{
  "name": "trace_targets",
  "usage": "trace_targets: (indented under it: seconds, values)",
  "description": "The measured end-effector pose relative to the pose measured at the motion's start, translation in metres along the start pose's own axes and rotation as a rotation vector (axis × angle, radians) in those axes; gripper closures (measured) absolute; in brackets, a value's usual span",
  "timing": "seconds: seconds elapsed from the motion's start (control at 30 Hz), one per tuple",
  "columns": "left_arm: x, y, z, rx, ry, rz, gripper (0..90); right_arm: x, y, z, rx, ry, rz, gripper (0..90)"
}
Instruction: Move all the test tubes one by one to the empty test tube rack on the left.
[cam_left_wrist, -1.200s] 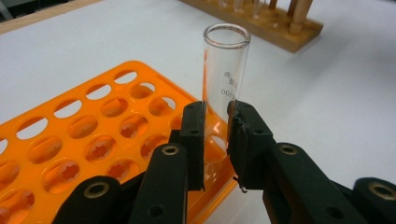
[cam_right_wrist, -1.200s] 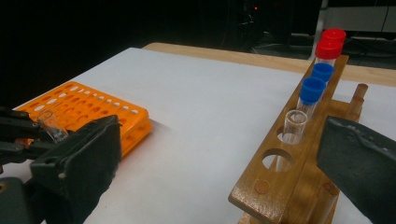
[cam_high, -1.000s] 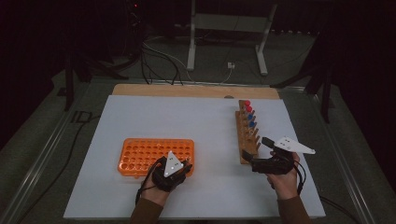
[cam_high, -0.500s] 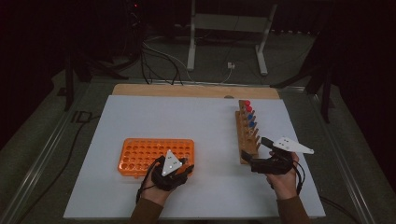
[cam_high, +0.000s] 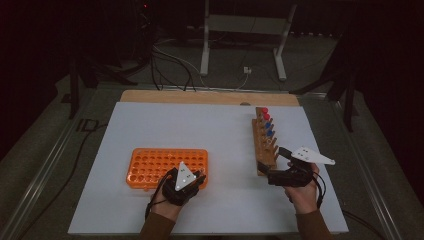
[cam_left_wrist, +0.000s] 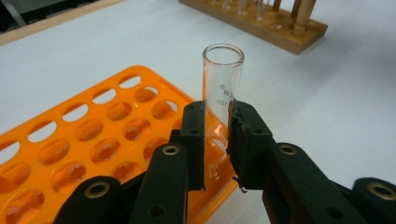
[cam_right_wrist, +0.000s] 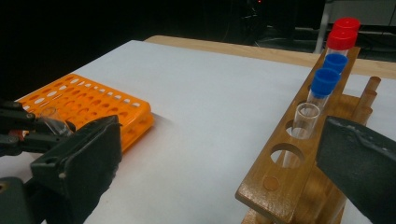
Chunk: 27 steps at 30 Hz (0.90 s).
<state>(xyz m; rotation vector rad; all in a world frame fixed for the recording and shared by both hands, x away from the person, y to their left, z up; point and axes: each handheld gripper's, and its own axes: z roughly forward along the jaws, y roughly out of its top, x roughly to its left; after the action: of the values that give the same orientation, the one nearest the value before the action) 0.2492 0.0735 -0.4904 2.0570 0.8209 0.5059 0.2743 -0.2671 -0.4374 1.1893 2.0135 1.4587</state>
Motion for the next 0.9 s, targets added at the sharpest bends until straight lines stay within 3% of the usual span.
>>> trace_targets:
  seconds: [0.17,0.23,0.37,0.47,0.67,0.7,0.73,0.8,0.9]
  values:
    - [0.002,-0.002,0.000,-0.014,-0.016,-0.026,75.9,0.000,0.000,0.000,-0.003,-0.001,-0.003,0.6]
    - [0.003,-0.002,-0.001,-0.028,-0.035,-0.047,69.0,0.000,0.001,0.000,-0.002,-0.004,-0.008,0.7]
    - [0.008,0.001,-0.008,-0.105,-0.078,-0.085,53.3,-0.001,0.003,0.000,0.002,-0.015,-0.016,2.0]
    - [0.015,0.003,-0.016,-0.159,-0.115,-0.142,48.5,-0.002,0.007,0.001,0.012,-0.033,-0.041,3.2]
    - [0.028,0.003,-0.028,-0.240,-0.103,-0.213,41.6,-0.011,0.013,0.012,0.030,-0.058,-0.045,5.9]
    - [0.029,0.003,-0.029,-0.246,-0.091,-0.222,37.6,-0.013,0.014,0.016,0.039,-0.063,-0.044,6.7]
    - [0.031,0.004,-0.030,-0.247,-0.073,-0.228,28.2,-0.018,0.014,0.022,0.059,-0.092,-0.041,11.6]
    - [0.033,0.005,-0.032,-0.251,-0.044,-0.241,24.3,-0.021,0.013,0.025,0.068,-0.105,-0.037,14.3]
    - [0.037,0.005,-0.036,-0.258,-0.022,-0.255,13.2,-0.029,0.011,0.033,0.094,-0.140,-0.036,26.6]
